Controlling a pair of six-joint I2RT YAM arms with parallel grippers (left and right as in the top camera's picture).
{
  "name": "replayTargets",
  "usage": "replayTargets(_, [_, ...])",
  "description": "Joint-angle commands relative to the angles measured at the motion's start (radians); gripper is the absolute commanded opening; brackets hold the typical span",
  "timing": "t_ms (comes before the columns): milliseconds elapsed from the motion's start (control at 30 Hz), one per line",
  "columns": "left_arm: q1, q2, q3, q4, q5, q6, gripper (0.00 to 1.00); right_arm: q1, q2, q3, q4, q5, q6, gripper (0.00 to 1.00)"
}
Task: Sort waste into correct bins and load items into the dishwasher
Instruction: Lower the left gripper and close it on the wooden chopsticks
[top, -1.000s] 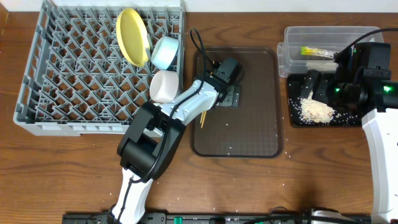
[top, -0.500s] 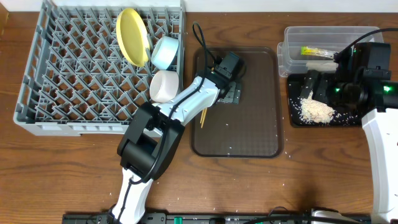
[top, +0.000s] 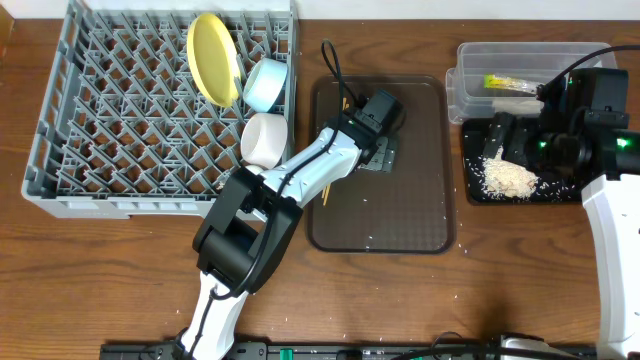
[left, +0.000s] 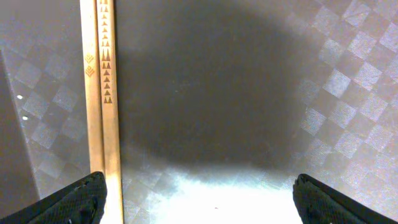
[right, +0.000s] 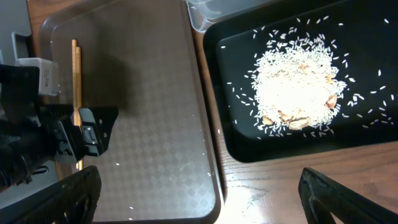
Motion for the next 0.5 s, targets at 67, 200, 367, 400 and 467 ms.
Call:
replayTargets(67, [0.012,0.013,-0.002,0.017,-0.017,0.009,0.97,-0.006,0.004,0.01,-0.001,0.002,0.01,0.99])
replayTargets(200, [0.012,0.019,-0.009,0.032,-0.016,0.005,0.97,-0.006,0.004,0.01,-0.002,0.002,0.01,0.99])
replayTargets(367, [0.012,0.038,-0.009,0.031,-0.016,0.005,0.97,-0.006,0.004,0.01,-0.002,0.002,0.009,0.99])
replayTargets(400, [0.012,0.043,-0.009,0.031,-0.016,0.005,0.97,-0.006,0.004,0.01,-0.001,0.002,0.01,0.99])
replayTargets(467, [0.012,0.056,-0.009,0.032,-0.017,0.005,0.97,-0.006,0.004,0.01,-0.002,0.002,0.01,0.99])
